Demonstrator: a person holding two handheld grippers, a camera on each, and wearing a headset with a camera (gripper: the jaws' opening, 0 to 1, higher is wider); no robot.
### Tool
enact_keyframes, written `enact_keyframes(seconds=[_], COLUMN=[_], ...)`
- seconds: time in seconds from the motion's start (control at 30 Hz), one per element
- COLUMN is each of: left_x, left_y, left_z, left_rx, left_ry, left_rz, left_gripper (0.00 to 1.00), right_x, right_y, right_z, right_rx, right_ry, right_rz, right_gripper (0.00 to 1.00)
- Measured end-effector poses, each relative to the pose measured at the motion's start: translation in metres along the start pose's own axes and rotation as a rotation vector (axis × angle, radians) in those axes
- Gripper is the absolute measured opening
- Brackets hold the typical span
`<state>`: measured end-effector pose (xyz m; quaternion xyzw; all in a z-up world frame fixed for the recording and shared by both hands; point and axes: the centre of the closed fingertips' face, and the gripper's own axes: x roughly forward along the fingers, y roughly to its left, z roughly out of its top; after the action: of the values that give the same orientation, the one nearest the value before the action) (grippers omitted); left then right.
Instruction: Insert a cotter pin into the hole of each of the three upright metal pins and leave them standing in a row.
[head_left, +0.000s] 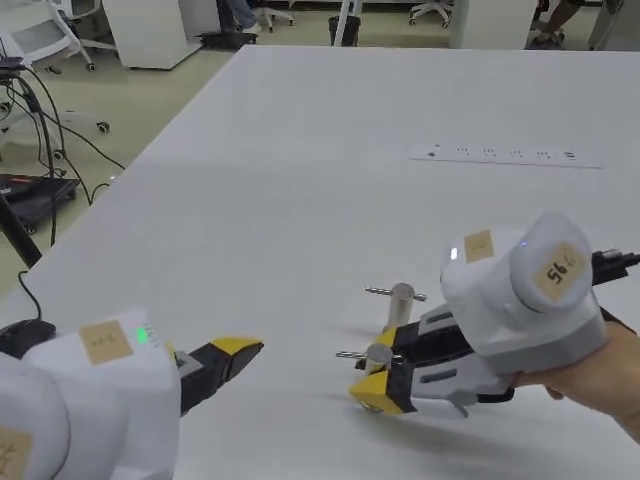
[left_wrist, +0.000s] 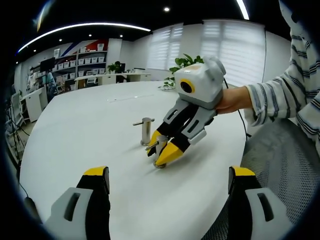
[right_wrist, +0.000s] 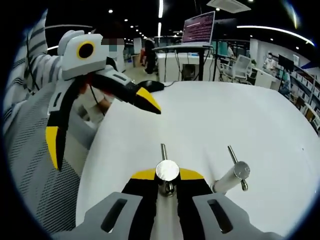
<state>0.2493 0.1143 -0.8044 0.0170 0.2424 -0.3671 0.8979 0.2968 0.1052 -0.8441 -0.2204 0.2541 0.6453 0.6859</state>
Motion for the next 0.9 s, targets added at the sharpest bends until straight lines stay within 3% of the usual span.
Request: enact_keyframes(seconds=[0.17, 0.4, 0.57, 0.77, 0.9], left_x=[-0.001, -0.002, -0.001, -0.001, -0.001], left_y=[0.003, 0.004, 0.005, 0.002, 0.001], left_z=[0.0, 0.003, 0.004, 0.003, 0.002], left_rx=[-0.011, 0.001, 0.0, 0.001, 0.0], left_ry=[0.008, 0.017, 0.021, 0.03, 0.038], left_rz=[0.015, 0.014, 0.017, 0.013, 0.013], left_gripper=[0.99, 0.99, 0.99, 0.99, 0.99], right_x=[-0.011, -0.045, -0.075, -0.114, -0.133], right_y=[0.008, 0.019, 0.02, 0.01, -0.002], right_z=[0.001, 0.001, -0.014, -0.043, -0.066], right_rx=[-0.04, -0.074, -0.053, 0.006, 0.043], right_ry=[-0.013, -0.057, -0.064, -0.058, -0.023], right_rz=[0.023, 0.049, 0.047, -0.005, -0.052], right_gripper=[0.14, 0.14, 0.14, 0.14, 0.14])
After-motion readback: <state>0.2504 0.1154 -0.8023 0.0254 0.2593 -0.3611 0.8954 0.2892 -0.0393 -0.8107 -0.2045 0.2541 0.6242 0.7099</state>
